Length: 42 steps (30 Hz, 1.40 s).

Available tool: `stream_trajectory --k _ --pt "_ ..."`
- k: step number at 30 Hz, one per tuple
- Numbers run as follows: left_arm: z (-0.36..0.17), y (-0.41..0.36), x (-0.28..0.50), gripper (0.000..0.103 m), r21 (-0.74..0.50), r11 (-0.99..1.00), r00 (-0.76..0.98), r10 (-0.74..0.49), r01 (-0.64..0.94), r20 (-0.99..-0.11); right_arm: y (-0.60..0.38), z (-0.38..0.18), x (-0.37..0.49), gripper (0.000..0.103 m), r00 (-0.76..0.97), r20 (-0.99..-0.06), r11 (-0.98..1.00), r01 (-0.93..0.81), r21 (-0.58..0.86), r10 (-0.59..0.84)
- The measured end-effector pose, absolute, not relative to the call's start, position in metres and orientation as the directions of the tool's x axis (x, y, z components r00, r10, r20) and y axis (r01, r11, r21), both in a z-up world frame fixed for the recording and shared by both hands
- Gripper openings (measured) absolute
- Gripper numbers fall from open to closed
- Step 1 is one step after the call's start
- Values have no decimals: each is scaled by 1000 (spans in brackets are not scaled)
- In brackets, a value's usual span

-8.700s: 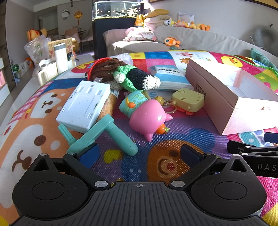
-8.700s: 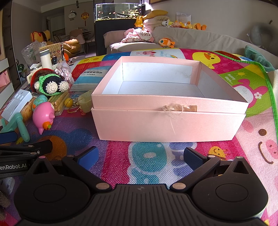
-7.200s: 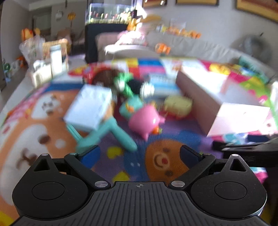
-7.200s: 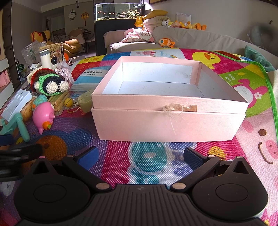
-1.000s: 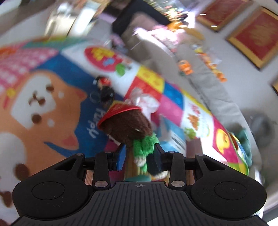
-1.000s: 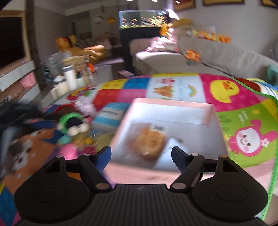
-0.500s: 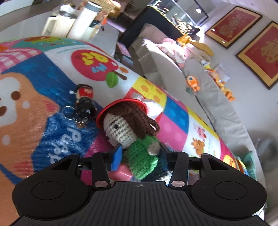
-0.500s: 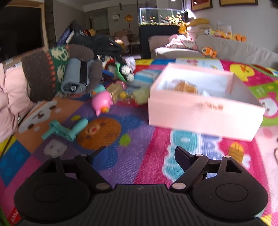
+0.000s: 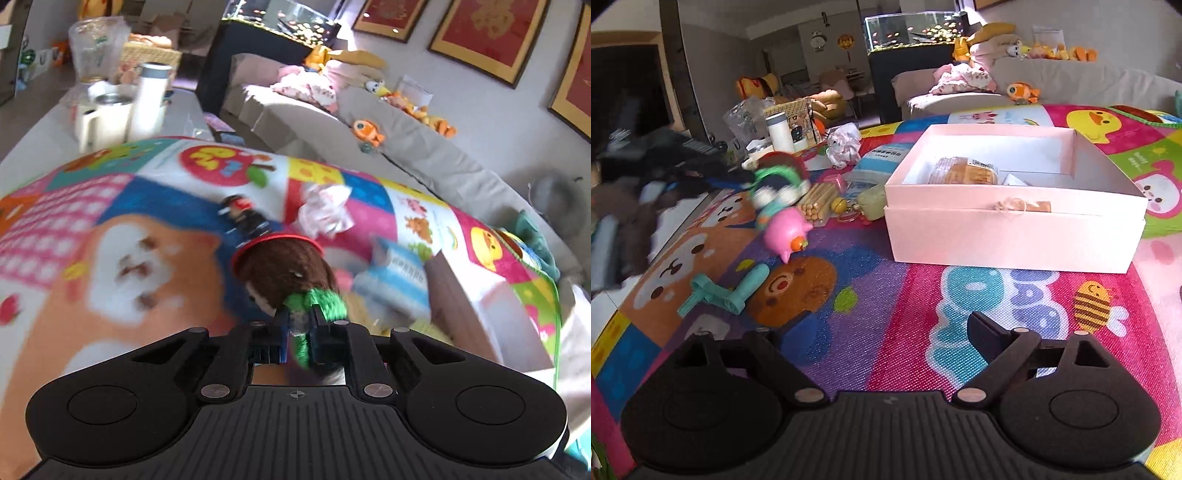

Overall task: Organize objects
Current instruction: 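Grasp the crochet doll by its green sweater with the left gripper, then lift the crochet doll with the left gripper and carry it toward the pink box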

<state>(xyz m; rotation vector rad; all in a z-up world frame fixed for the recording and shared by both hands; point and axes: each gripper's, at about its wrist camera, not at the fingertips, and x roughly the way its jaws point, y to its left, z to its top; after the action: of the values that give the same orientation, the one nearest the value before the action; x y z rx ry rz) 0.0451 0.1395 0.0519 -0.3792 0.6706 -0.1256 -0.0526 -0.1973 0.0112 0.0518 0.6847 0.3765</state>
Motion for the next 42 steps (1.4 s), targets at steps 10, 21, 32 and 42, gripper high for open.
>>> stream_trajectory --k 10,21,32,42 --pt "6 179 -10 18 -480 874 880 -170 -74 -444 -135 69 -24 89 710 -577 879 -475 32 404" --pt "-2 231 -34 18 -700 693 954 -61 -172 -295 37 56 63 90 631 -656 784 -614 -97 413" --pt "-11 235 -25 18 -737 658 944 -121 -155 -306 9 37 16 58 440 -763 780 -611 132 473" --pt "6 213 -37 18 -633 770 910 -202 -81 -363 -76 59 -74 99 690 -573 802 -590 -90 443"
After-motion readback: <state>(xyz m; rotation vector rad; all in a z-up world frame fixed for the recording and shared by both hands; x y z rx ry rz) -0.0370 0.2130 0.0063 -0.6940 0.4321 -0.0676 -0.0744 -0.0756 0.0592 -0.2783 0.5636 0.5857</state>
